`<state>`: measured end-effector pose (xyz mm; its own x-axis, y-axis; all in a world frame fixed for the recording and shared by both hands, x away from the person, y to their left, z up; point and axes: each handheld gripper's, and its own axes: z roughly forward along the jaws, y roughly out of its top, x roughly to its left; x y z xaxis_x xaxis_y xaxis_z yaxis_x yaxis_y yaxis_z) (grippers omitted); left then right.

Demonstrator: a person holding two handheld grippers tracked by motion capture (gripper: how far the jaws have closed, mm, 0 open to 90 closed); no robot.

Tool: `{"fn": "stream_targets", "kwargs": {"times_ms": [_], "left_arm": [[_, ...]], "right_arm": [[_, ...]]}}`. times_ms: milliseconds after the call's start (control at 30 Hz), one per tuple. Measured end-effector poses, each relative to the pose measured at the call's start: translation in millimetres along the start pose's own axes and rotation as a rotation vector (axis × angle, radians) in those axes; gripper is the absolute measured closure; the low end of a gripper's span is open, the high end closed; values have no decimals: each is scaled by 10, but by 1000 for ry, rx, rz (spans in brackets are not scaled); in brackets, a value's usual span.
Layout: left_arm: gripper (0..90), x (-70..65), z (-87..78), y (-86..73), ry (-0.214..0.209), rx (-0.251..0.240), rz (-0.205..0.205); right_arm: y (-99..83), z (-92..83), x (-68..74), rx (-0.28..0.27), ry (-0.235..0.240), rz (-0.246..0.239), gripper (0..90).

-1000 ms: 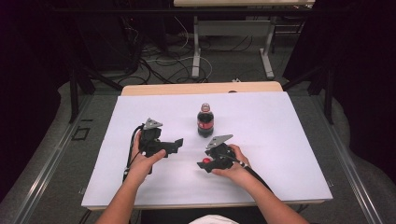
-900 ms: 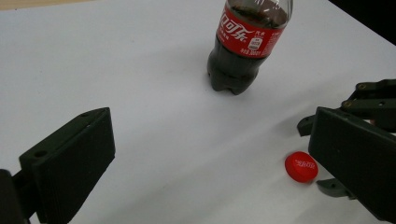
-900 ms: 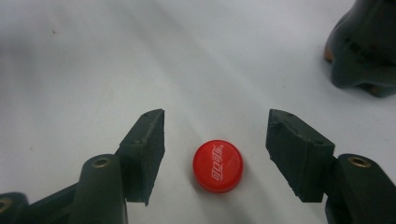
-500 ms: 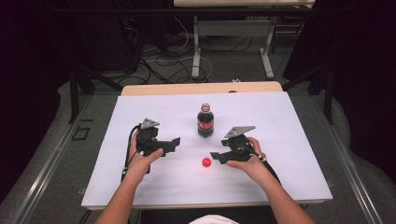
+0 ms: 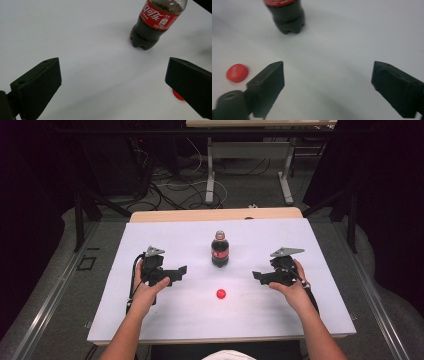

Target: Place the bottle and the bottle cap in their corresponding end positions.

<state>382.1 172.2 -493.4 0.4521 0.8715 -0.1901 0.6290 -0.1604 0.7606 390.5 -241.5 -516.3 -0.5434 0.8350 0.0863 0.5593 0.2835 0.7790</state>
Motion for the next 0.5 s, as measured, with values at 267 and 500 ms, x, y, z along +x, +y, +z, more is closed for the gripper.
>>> {"fn": "stream_targets", "kwargs": {"times_ms": [267, 500], "left_arm": [[6, 112, 24, -35, 20, 8, -28], [6, 167, 32, -52, 37, 11, -36]], "right_arm": [[-130, -68, -251, 2, -93, 80, 37], [-159, -93, -345, -5, -110, 107, 37]]}}
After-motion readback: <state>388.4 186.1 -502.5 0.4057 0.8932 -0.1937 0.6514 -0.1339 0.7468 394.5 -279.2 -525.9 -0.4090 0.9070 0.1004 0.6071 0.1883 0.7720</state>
